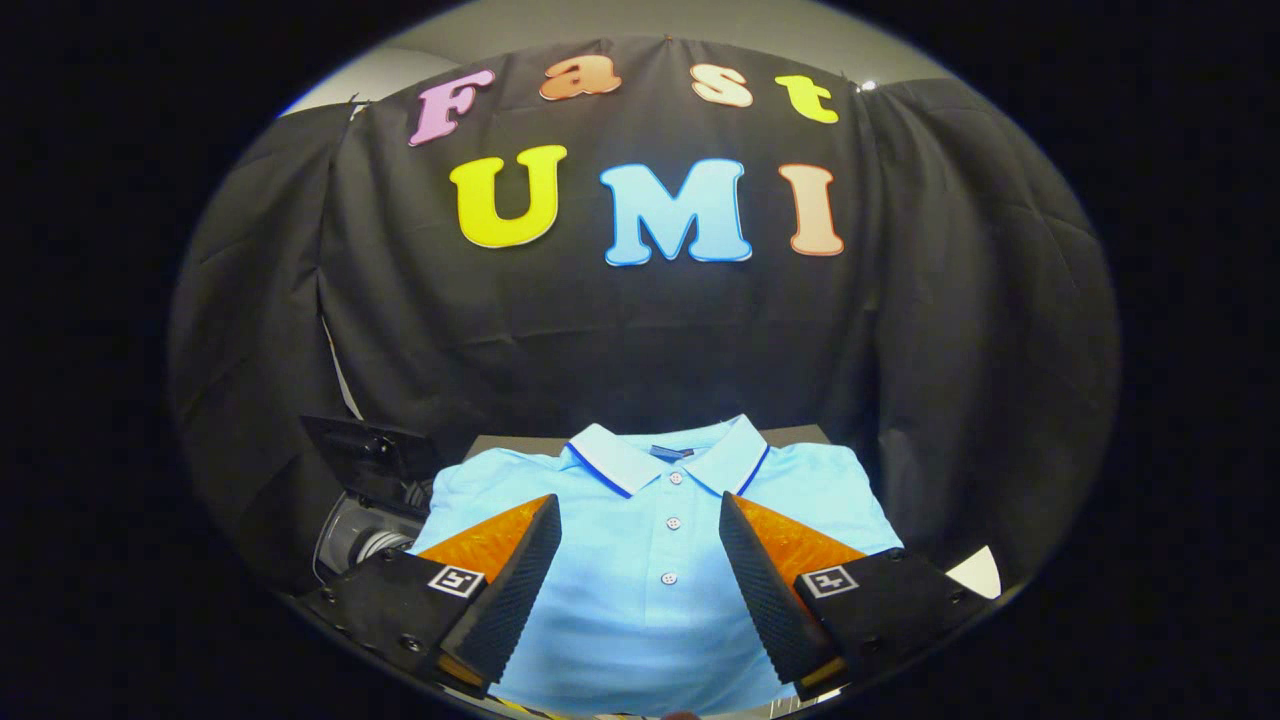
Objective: Put the clothes into the washing machine and then close the washing machine lid.
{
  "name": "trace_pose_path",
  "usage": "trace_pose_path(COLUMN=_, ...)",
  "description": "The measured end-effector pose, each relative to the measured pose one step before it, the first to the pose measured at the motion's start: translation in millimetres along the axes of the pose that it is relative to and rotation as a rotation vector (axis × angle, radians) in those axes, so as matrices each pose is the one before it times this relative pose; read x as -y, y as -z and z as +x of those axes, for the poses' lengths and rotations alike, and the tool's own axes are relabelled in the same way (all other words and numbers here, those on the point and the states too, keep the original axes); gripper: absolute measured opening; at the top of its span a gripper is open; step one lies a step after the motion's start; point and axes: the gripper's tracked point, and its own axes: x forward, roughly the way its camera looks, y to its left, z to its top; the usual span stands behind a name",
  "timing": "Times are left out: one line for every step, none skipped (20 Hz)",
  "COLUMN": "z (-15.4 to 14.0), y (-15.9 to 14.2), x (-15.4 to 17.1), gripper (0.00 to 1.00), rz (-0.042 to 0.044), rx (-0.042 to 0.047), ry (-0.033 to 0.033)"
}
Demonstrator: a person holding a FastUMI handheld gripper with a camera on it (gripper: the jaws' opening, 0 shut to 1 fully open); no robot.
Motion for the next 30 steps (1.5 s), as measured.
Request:
trace_pose_path(z=8.49, y=3.08, x=4.7, gripper=0.99, rz=-0.00391, rx=-0.02776, ry=0.00357)
trace_pose_path(z=8.37, y=2.81, x=1.57, gripper=0.99, rz=0.0015, rx=-0.02715, ry=-0.01271)
trace_pose_path(z=9.27, y=8.52, x=1.4, gripper=0.99, rz=0.01513, rx=-0.04204, ry=-0.01661)
trace_pose_path(z=6.5, y=6.2, x=0.54, gripper=0.97, rz=0.02239, rx=-0.03809, ry=-0.02033)
trace_pose_path(z=4.99, y=3.14, x=-0.23, gripper=0.97, rz=0.01539, rx=-0.02072, ry=-0.01057)
trace_pose_path(z=4.33, y=1.18, x=2.96, gripper=0.97, rz=-0.00305, rx=-0.01287, ry=0.00493)
trace_pose_path(z=3.63, y=0.86, x=2.32, gripper=0.97, rz=-0.01315, rx=-0.01259, ry=0.00659)
trace_pose_path(z=3.96, y=2.06, x=0.05, gripper=0.97, rz=-0.00954, rx=-0.01841, ry=-0.00386)
trace_pose_path(z=4.95, y=3.49, x=-0.97, gripper=0.97, rz=-0.00728, rx=-0.01226, ry=-0.00397)
trace_pose_path(z=0.75, y=-0.74, x=0.79, gripper=0.97, rz=-0.01483, rx=-0.00427, ry=0.00269)
trace_pose_path(z=-0.9, y=-1.43, x=-0.18, gripper=0.97, rz=-0.01264, rx=0.00476, ry=-0.00118)
trace_pose_path(z=0.18, y=3.08, x=-0.63, gripper=0.96, rz=-0.01189, rx=-0.00504, ry=-0.00103)
trace_pose_path(z=0.01, y=-1.62, x=0.32, gripper=0.97, rz=-0.01176, rx=-0.00175, ry=-0.00064)
trace_pose_path(z=0.27, y=0.78, x=0.04, gripper=0.96, rz=-0.01558, rx=-0.00033, ry=-0.00048)
trace_pose_path(z=0.15, y=-0.25, x=0.03, gripper=0.96, rz=-0.00514, rx=0.00219, ry=0.00408)
trace_pose_path(z=0.8, y=-0.23, x=-0.73, gripper=0.96, rz=0.01033, rx=0.00749, ry=0.00298)
trace_pose_path(z=-0.33, y=0.36, x=-0.29, gripper=0.96, rz=0.01078, rx=0.00749, ry=0.00256)
trace_pose_path(z=0.13, y=-0.18, x=-1.06, gripper=0.88, rz=0.00102, rx=0.01116, ry=-0.00198)
trace_pose_path(z=-0.17, y=1.56, x=-3.42, gripper=0.79, rz=-0.00594, rx=0.00757, ry=-0.00391)
trace_pose_path(z=0.48, y=-1.22, x=-4.54, gripper=0.66, rz=-0.01719, rx=0.00382, ry=-0.01533)
trace_pose_path(z=2.08, y=0.7, x=-3.83, gripper=0.55, rz=-0.01255, rx=0.00255, ry=-0.00655)
trace_pose_path(z=-0.53, y=-1.07, x=-0.72, gripper=0.43, rz=-0.03295, rx=0.0002, ry=0.00494)
trace_pose_path(z=-0.14, y=0.68, x=-0.84, gripper=0.32, rz=-0.03512, rx=-0.00415, ry=-0.00369)
trace_pose_path(z=-0.06, y=-2.92, x=-1.53, gripper=0.32, rz=0.02574, rx=0.00217, ry=-0.00107)
trace_pose_path(z=-0.86, y=0.87, x=1.21, gripper=0.19, rz=-0.01263, rx=0.01285, ry=-0.0055)
trace_pose_path(z=-2.7, y=-0.3, x=-1.34, gripper=0.05, rz=-0.00818, rx=0.00219, ry=-0.00214)
trace_pose_path(z=-1.31, y=-1.21, x=-3.56, gripper=0.05, rz=0.01796, rx=0.01853, ry=-0.00782)
trace_pose_path(z=2.36, y=-3.63, x=-0.92, gripper=0.02, rz=0.01431, rx=0.01458, ry=-0.01385)
trace_pose_path(z=-4.37, y=-4.68, x=2.44, gripper=0.01, rz=0.02462, rx=0.02481, ry=-0.00836)
trace_pose_path(z=-3.56, y=-2.1, x=-0.98, gripper=0.01, rz=0.02571, rx=0.00462, ry=-0.01286)
